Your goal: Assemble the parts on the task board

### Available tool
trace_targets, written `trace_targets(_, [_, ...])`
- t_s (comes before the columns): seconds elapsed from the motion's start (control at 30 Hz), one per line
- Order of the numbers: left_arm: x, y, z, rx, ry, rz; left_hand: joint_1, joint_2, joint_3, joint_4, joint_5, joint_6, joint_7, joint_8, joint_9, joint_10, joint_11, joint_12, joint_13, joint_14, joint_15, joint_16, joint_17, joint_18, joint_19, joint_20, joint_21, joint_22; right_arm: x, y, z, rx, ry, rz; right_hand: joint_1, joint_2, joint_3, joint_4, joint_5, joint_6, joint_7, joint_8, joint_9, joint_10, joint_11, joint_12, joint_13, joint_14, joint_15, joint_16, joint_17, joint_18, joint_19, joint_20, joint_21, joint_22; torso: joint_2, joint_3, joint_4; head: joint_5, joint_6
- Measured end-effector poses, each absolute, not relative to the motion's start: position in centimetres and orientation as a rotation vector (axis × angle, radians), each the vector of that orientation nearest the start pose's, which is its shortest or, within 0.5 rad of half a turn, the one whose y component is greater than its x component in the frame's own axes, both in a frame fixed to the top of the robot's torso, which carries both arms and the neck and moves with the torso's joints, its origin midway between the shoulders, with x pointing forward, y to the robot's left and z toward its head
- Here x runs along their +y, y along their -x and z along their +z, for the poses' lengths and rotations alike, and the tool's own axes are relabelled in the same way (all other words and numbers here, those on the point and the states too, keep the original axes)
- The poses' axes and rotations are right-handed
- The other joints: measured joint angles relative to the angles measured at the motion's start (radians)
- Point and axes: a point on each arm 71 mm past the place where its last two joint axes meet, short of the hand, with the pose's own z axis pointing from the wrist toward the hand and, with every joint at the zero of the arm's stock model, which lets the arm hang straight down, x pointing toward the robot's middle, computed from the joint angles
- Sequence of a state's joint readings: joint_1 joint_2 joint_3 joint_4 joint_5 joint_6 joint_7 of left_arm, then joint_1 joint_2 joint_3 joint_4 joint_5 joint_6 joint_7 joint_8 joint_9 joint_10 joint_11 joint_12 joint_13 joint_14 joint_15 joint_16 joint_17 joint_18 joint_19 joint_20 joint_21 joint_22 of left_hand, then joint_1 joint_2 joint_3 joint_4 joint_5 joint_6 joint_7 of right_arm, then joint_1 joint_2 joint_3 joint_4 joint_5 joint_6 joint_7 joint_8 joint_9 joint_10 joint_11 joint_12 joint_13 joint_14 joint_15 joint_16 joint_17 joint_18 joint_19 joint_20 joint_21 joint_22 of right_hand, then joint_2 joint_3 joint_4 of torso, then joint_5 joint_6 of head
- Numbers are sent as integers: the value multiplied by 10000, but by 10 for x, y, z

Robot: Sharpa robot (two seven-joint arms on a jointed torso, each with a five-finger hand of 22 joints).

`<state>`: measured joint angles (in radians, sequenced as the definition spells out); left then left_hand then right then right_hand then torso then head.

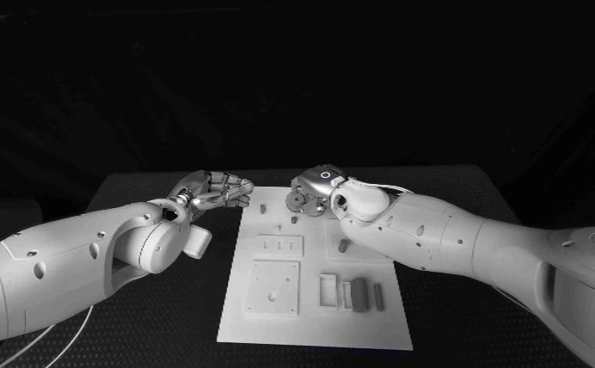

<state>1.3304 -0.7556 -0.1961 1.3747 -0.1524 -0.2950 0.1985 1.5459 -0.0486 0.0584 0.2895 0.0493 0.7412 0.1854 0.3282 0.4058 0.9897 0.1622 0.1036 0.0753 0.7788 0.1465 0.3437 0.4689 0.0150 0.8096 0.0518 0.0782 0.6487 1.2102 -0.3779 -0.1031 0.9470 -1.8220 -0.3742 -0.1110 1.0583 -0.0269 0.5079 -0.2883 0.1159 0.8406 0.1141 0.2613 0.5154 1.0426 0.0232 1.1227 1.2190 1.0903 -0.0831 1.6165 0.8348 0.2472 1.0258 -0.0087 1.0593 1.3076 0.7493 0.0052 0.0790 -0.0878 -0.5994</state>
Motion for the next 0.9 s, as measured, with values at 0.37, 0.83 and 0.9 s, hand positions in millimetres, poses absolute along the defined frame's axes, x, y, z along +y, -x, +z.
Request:
trace_targets(0.37, [209, -520, -187, 16651, 9604, -12808, 0, 0, 0, 0, 0, 0, 0, 0, -9, 0, 0, 0, 0, 0, 0, 0, 2, 0, 0, 0, 0, 0, -110, -564, -228, 15059, 5293, 3138, -39, -39, 0, 0, 0, 54, -53, -1, -2, 68, -3, 0, -35, 20, 13, 0, 13, 1, 40, -6, 0, 0, 3, 2, -9, 50, -4])
trace_targets(0.83, [209, -520, -187, 16649, 9598, -12808, 0, 0, 0, 0, 0, 0, 0, 0, -8, 0, 0, 0, 1, 0, 0, 0, 8, 0, 0, 0, 0, 0, -105, -564, -231, 15008, 5466, 3027, -40, -39, 0, 0, 0, 87, -86, -23, -29, 121, -18, -1, -57, 67, -5, 0, 17, 0, 56, 12, -1, 0, 7, 6, -15, 79, -3])
trace_targets(0.9, [208, -520, -187, 16651, 9595, -12813, 0, 0, 0, 0, 0, 0, 0, 0, -8, 0, 0, 0, 0, 0, 0, 0, 7, 0, 0, 0, 0, 1, -105, -564, -230, 15001, 5481, 3023, -39, -39, 0, -1, 0, 89, -88, -24, -30, 122, -19, -1, -57, 68, -4, 0, 31, 0, 56, 13, -1, 0, 8, 6, -19, 79, 3])
